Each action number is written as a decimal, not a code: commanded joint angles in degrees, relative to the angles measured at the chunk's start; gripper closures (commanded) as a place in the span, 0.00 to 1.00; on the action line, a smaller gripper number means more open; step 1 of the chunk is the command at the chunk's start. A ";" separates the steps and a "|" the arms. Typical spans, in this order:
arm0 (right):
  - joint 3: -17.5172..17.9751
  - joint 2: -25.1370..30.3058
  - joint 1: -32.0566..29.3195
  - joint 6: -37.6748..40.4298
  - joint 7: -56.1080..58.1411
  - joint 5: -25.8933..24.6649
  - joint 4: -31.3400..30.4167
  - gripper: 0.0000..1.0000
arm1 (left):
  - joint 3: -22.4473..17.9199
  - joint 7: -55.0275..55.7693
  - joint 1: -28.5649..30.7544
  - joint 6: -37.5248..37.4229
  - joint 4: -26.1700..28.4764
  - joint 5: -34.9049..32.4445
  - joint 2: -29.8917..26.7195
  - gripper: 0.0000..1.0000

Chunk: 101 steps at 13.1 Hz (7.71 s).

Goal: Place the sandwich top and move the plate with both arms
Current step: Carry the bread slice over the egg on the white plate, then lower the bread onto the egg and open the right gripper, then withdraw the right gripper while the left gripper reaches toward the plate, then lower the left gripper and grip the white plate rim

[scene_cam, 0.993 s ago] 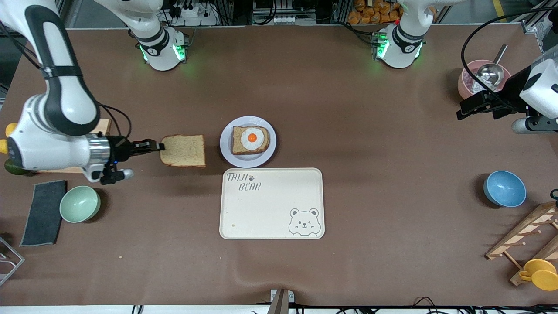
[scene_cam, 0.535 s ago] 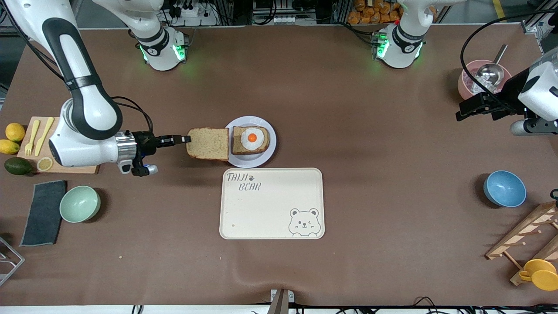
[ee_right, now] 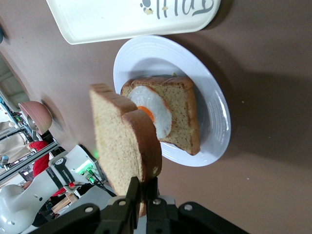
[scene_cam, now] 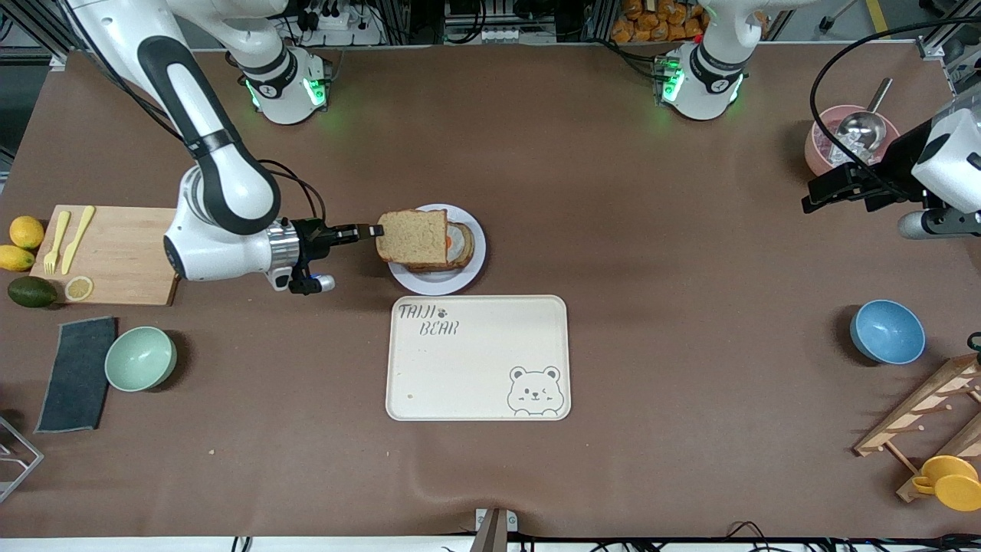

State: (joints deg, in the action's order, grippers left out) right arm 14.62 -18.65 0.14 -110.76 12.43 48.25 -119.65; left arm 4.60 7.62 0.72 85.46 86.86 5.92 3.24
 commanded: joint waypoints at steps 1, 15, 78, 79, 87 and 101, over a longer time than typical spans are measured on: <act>-0.47 0.29 2.32 -2.25 -0.03 1.50 -0.93 1.00 | 0.06 -0.32 0.42 -0.39 -0.55 1.11 0.10 0.00; -0.47 -4.37 4.17 -7.70 15.51 6.42 -4.01 1.00 | -0.29 -0.23 0.42 0.58 -0.90 1.03 0.54 0.00; -13.65 18.48 -9.19 29.55 -11.20 -45.70 32.73 0.00 | 15.09 -68.94 -13.63 44.09 32.94 95.94 34.19 0.35; -13.56 18.39 -9.10 29.46 -11.20 -45.79 32.99 0.00 | 15.18 -72.10 -13.82 44.09 32.15 96.99 35.85 0.40; -13.30 18.57 -8.75 24.47 -10.32 -45.26 32.55 0.00 | 14.92 -77.65 -17.06 44.09 26.27 99.46 41.05 0.59; -13.56 18.39 -10.85 24.72 0.06 -47.28 31.76 0.00 | 14.56 -79.60 -20.58 45.40 21.77 102.54 44.92 0.69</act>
State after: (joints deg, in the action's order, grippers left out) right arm 0.53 -0.86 -9.51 -85.86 12.40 0.93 -86.99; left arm 19.54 -69.76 -18.76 129.81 110.18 106.47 46.17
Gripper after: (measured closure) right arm 0.000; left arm 0.665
